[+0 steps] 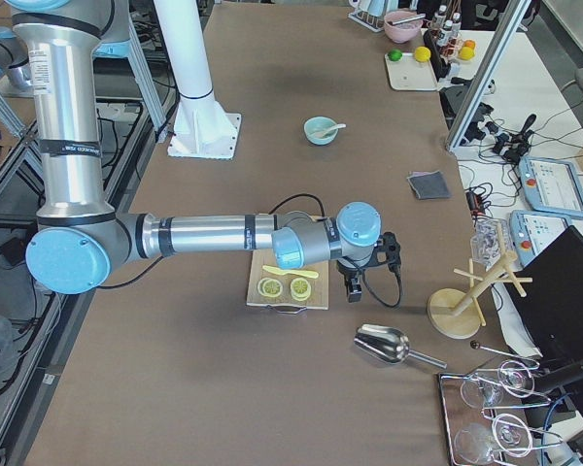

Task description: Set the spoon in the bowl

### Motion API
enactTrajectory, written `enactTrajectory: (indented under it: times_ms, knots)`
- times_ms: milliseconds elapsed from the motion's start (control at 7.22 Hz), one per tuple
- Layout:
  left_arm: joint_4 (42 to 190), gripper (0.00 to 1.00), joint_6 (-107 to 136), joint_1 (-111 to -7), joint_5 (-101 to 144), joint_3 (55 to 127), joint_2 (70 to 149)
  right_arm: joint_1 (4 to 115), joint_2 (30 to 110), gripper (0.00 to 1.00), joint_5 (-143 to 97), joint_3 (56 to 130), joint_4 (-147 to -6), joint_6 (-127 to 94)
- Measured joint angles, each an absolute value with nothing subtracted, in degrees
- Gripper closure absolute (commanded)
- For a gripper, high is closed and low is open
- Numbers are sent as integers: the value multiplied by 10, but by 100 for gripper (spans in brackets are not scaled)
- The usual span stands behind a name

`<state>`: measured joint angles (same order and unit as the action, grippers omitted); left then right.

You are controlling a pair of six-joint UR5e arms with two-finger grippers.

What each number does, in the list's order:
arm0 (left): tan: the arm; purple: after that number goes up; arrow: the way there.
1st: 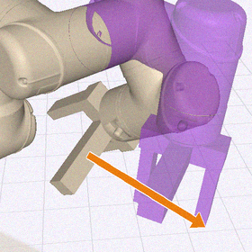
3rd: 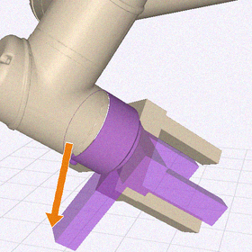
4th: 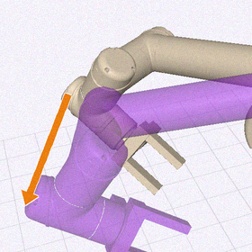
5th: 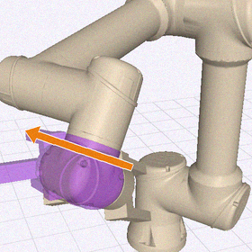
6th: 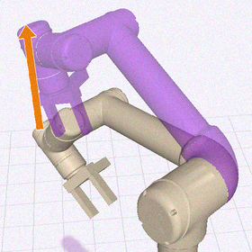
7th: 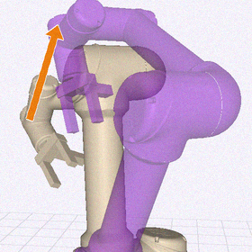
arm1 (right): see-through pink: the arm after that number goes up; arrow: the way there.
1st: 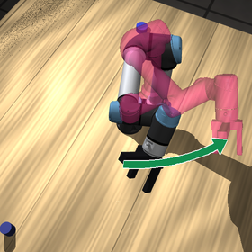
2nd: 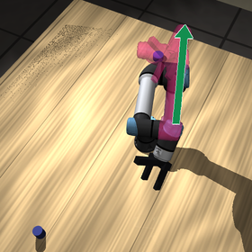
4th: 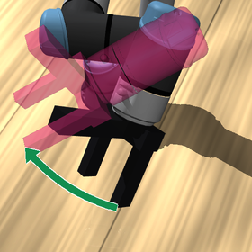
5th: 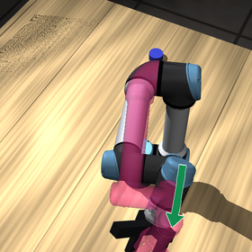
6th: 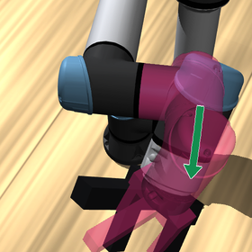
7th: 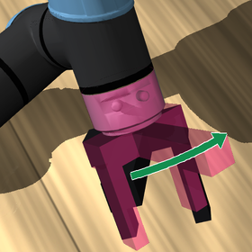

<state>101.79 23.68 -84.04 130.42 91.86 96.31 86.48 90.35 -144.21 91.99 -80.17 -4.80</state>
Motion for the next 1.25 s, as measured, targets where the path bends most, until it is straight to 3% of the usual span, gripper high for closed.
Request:
enactTrajectory:
  times_ms: [692,1246]
  knots:
    - [1027,2,234,-845,1303,909,944,878,910,0,-1402,928,-875,20]
    - [1027,2,234,-845,1302,908,944,857,916,0,-1308,1014,-999,42]
